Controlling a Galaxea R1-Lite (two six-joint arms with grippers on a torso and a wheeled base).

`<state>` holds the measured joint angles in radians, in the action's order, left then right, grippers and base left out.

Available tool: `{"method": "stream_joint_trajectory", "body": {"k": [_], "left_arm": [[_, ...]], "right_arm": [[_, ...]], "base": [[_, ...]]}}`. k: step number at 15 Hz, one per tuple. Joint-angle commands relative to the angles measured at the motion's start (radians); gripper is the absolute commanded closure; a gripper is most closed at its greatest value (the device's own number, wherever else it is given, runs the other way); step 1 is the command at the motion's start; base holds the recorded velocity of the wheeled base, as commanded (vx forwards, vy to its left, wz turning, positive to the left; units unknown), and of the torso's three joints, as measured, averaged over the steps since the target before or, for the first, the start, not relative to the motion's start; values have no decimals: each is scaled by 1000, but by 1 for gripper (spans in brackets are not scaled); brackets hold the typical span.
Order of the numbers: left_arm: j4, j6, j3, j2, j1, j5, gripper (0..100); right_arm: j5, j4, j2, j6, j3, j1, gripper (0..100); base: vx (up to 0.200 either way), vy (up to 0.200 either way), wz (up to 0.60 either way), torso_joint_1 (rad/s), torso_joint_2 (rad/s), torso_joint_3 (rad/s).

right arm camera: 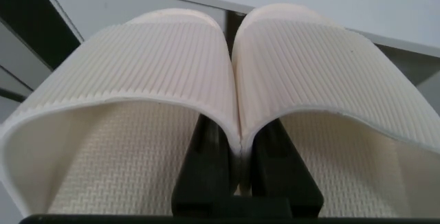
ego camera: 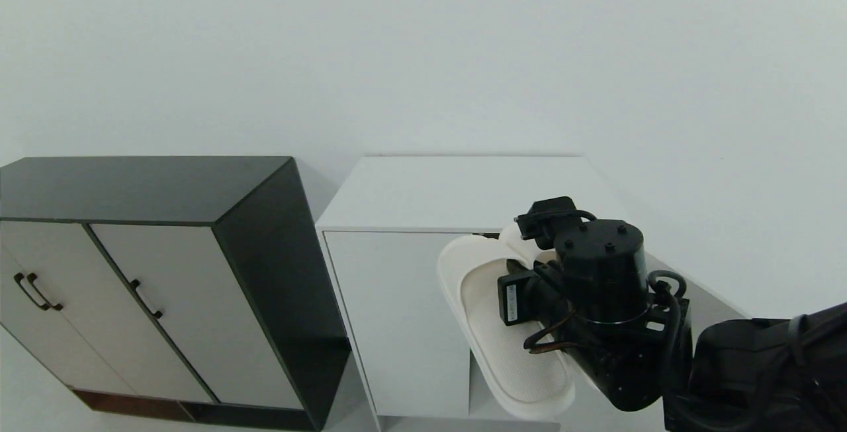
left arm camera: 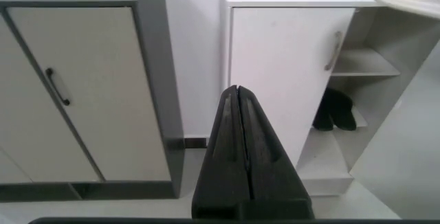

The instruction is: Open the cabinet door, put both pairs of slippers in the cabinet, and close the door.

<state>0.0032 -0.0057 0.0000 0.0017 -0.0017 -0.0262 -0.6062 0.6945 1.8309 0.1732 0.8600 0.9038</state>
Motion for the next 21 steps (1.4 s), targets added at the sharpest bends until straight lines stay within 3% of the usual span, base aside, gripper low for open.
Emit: {"method": "stream_joint_trajectory", "body": {"k": [1,3,10,21], "left_arm": [[0,0,0,0,0,0,100],[0,0,0,0,0,0,100],[0,-2,0,0,0,0,100],[0,-2,0,0,0,0,100]], "right_arm": [[0,0,-2,0,-4,1,100],[0,0,-2,2,-7,3,100],[5,145,4,-69,-87,-11,100],[9,157,16,-75,-105,17,100]], "base": [[0,-200,0,2,-7,2],[0,-200,0,-2,0,7],[0,0,0,0,0,0],[0,0,0,-3,7,6]]}}
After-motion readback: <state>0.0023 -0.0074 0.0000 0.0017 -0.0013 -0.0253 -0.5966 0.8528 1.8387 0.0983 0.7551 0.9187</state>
